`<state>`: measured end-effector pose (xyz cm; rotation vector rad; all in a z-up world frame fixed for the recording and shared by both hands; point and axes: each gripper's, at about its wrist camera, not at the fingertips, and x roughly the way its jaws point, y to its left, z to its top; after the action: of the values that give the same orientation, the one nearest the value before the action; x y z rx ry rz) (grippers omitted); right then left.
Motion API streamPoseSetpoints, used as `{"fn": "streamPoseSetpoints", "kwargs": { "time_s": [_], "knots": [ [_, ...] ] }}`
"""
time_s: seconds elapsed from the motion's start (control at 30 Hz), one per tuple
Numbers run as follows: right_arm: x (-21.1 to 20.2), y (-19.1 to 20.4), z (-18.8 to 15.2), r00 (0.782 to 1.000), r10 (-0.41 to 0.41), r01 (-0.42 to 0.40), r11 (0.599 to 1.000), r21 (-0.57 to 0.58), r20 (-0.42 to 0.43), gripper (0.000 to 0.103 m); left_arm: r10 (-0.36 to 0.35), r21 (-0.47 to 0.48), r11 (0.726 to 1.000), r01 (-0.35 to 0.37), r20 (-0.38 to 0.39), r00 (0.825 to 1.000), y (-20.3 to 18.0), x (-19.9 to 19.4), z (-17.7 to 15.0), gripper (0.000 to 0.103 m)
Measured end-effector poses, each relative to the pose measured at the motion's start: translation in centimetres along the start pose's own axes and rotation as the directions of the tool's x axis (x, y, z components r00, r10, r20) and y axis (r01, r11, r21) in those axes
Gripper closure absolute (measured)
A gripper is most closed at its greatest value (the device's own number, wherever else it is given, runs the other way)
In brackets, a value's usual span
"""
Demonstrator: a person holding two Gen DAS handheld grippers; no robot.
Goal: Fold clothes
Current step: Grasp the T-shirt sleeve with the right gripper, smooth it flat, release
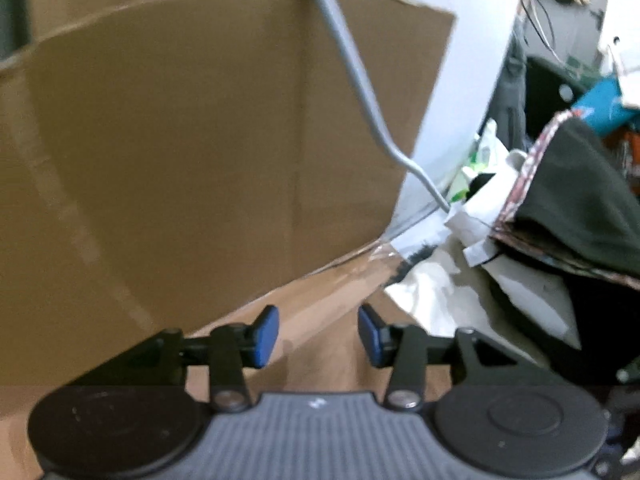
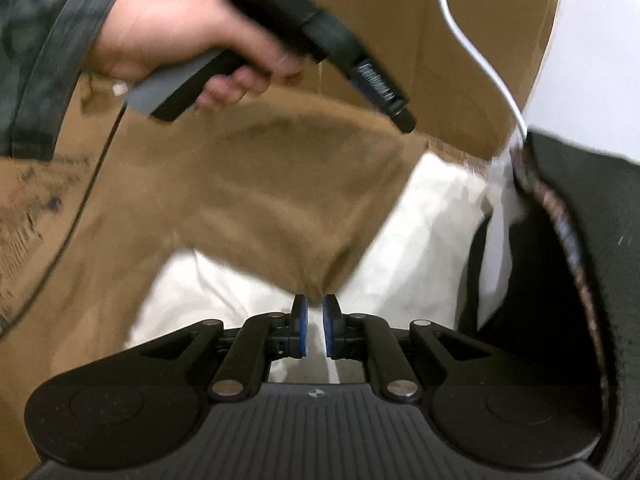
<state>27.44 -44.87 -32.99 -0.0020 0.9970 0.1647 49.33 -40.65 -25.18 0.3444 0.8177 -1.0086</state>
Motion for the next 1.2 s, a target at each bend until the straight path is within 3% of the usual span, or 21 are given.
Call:
{"fn": "streamPoseSetpoints", "kwargs": {
  "time_s": [0.17, 0.3, 0.47, 0.57, 0.67, 0.73, 0.83, 1.07, 1.2],
  "knots": [
    [1.4, 0.7, 1.3, 0.999, 0.012, -0.011, 1.0, -0.009, 0.052, 0.093, 0.058, -0.067, 0.996, -0.058, -0.005, 0.998, 0.3, -1.6, -1.0, 0.054],
    [2.7, 1.2, 2.3, 0.997, 0.036, -0.037, 0.999, 0.01, 0.067, 0.093, 0.104, -0.12, 0.988, -0.102, 0.009, 0.995, -1.6, -3.6, -4.3, 0.053],
    [4.7, 1.8, 2.5, 0.999, -0.024, 0.023, 1.0, 0.008, 0.039, 0.093, 0.157, -0.11, 0.982, -0.157, -0.008, 0.988, -3.5, -5.5, -8.8, 0.053],
    [5.8, 1.6, 1.1, 0.998, -0.058, 0.059, 0.998, 0.006, -0.035, 0.093, 0.179, -0.155, 0.972, -0.178, -0.01, 0.984, -4.7, -7.0, -11.4, 0.053],
    [6.0, 1.3, 0.3, 0.996, -0.073, 0.073, 0.997, 0.001, -0.055, 0.093, 0.181, -0.225, 0.958, -0.181, -0.019, 0.983, -5.4, -7.2, -12.9, 0.052],
    [5.7, 1.5, 0.2, 0.993, -0.094, 0.093, 0.996, -0.014, -0.073, 0.093, 0.165, -0.328, 0.93, -0.165, -0.026, 0.986, -5.8, -7.4, -14.2, 0.052],
    [5.5, 1.5, 0.3, 0.989, -0.119, 0.118, 0.993, -0.018, -0.092, 0.093, 0.164, -0.387, 0.908, -0.16, -0.024, 0.986, -6.8, -8.0, -15.5, 0.052],
    [3.2, 1.3, 0.6, 0.987, -0.154, 0.152, 0.988, -0.036, -0.049, 0.092, 0.116, -0.427, 0.898, -0.106, -0.001, 0.993, -8.6, -10.9, -16.1, 0.048],
    [1.0, 1.7, 1.4, 0.995, -0.101, 0.101, 0.995, 0.015, 0.01, 0.066, 0.16, -0.406, 0.902, -0.147, -0.003, 0.987, -7.6, -15.1, -16.4, 0.039]
  ]
}}
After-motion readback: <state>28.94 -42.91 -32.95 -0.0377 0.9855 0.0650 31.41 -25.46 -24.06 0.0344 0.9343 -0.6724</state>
